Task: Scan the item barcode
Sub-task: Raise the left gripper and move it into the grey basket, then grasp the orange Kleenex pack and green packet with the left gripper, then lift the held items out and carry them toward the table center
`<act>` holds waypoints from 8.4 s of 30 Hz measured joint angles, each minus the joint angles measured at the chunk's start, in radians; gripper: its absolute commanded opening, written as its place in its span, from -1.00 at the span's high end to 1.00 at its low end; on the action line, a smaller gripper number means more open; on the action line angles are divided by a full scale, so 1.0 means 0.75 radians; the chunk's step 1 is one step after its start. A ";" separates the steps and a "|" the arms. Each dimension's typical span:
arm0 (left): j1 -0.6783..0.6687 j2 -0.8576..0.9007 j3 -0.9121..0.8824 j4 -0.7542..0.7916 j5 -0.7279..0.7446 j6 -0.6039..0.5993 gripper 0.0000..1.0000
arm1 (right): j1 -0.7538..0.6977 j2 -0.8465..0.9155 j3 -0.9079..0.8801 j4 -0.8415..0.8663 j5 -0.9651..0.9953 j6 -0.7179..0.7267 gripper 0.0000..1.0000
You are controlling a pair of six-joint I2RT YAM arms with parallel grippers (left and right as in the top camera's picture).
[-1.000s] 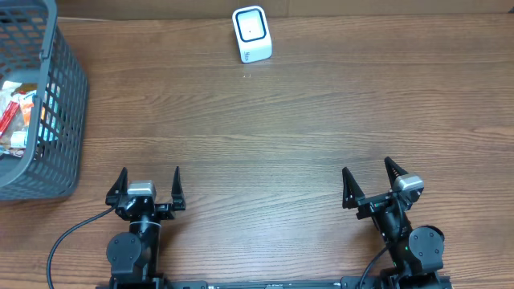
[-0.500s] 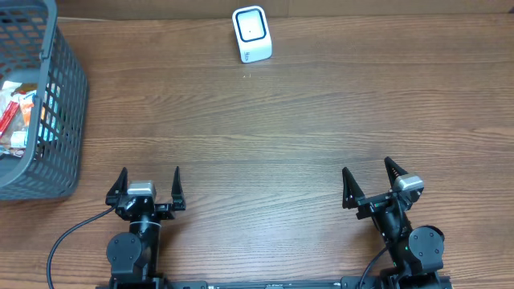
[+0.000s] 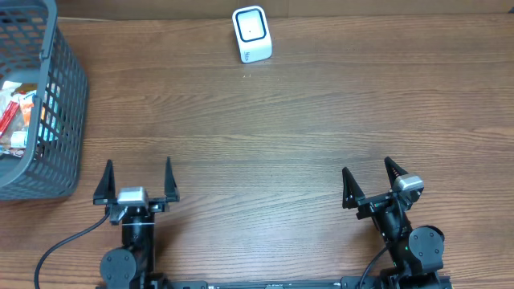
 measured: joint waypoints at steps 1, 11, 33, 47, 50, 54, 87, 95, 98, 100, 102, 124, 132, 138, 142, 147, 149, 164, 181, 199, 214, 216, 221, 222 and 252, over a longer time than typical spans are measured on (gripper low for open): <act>-0.001 0.000 0.005 0.012 0.027 -0.007 -1.00 | 0.000 0.000 0.000 0.001 -0.001 -0.001 -1.00; 0.000 0.038 0.479 -0.076 0.061 -0.096 -0.99 | 0.000 0.000 0.000 0.000 -0.001 0.000 -1.00; 0.000 0.781 2.046 -0.723 0.016 0.087 -1.00 | 0.000 0.000 0.000 0.000 -0.001 0.000 -1.00; 0.000 0.807 2.047 -0.842 -0.045 0.113 -0.95 | 0.000 0.000 0.000 -0.001 0.000 -0.001 -1.00; 0.000 0.810 2.047 -0.886 -0.163 0.116 -0.88 | 0.000 0.000 0.000 -0.001 0.000 0.000 -1.00; 0.000 0.822 2.047 -0.909 -0.400 0.116 -1.00 | 0.000 0.000 0.000 0.000 -0.001 0.001 -1.00; 0.722 1.745 2.321 -1.360 -0.089 -0.095 -0.99 | 0.000 0.000 0.000 0.001 -0.001 0.000 -1.00; 1.018 1.993 2.508 -1.493 0.439 -0.175 -0.99 | 0.000 0.000 0.000 0.000 -0.001 -0.001 -1.00; 1.047 2.111 2.509 -1.578 0.490 -0.174 -0.99 | 0.000 0.000 0.000 0.000 0.000 -0.001 -1.00; 1.058 2.186 2.509 -1.631 0.487 -0.174 -0.99 | 0.000 0.000 0.000 0.001 0.000 0.000 -1.00; 1.061 2.243 2.508 -1.666 0.459 -0.174 -1.00 | 0.000 0.000 0.000 -0.001 0.000 0.000 -1.00; 1.046 2.616 2.507 -1.726 0.484 0.287 -0.99 | 0.000 0.000 0.000 0.000 -0.001 -0.001 -1.00; 1.038 2.661 2.507 -1.660 0.523 0.327 -1.00 | 0.000 0.000 0.000 0.000 0.000 -0.001 -1.00; 0.994 2.661 2.507 -1.609 0.523 0.327 -0.99 | 0.000 0.000 0.000 0.001 0.000 0.000 -1.00; 0.950 2.661 2.507 -1.605 0.488 0.327 -0.99 | 0.000 0.000 0.000 0.000 0.000 0.000 -1.00; 0.899 2.672 2.507 -1.585 0.395 0.327 -0.99 | 0.000 0.000 0.000 0.000 0.000 0.001 -1.00; 0.892 2.682 2.507 -1.584 0.374 0.327 -1.00 | 0.000 0.000 0.000 -0.001 0.001 -0.001 -1.00; 0.872 2.819 2.507 -1.581 0.336 0.326 -1.00 | 0.000 0.000 0.000 0.001 0.000 0.000 -1.00; 0.863 2.911 2.507 -1.595 0.347 0.315 -0.11 | 0.000 0.000 0.000 0.000 -0.001 0.000 -1.00; 0.855 2.911 2.552 -1.647 0.333 0.325 0.16 | 0.000 0.000 0.000 -0.001 -0.001 0.000 -1.00; 0.855 2.833 3.041 -1.852 0.264 0.234 0.14 | 0.000 0.000 0.000 -0.001 -0.001 0.001 -1.00; 0.855 2.785 3.073 -1.852 0.260 0.207 0.14 | 0.000 0.000 0.000 0.001 -0.001 0.000 -1.00; 0.855 2.615 3.115 -1.823 0.261 0.124 0.14 | 0.000 0.000 0.000 -0.001 -0.001 -0.001 -1.00; 0.855 2.569 3.117 -1.820 0.260 0.106 0.14 | 0.000 0.000 0.000 0.000 -0.001 0.000 -1.00; 0.330 2.084 3.138 -2.329 0.260 -0.321 0.14 | 0.000 0.000 0.000 0.000 0.000 0.000 -1.00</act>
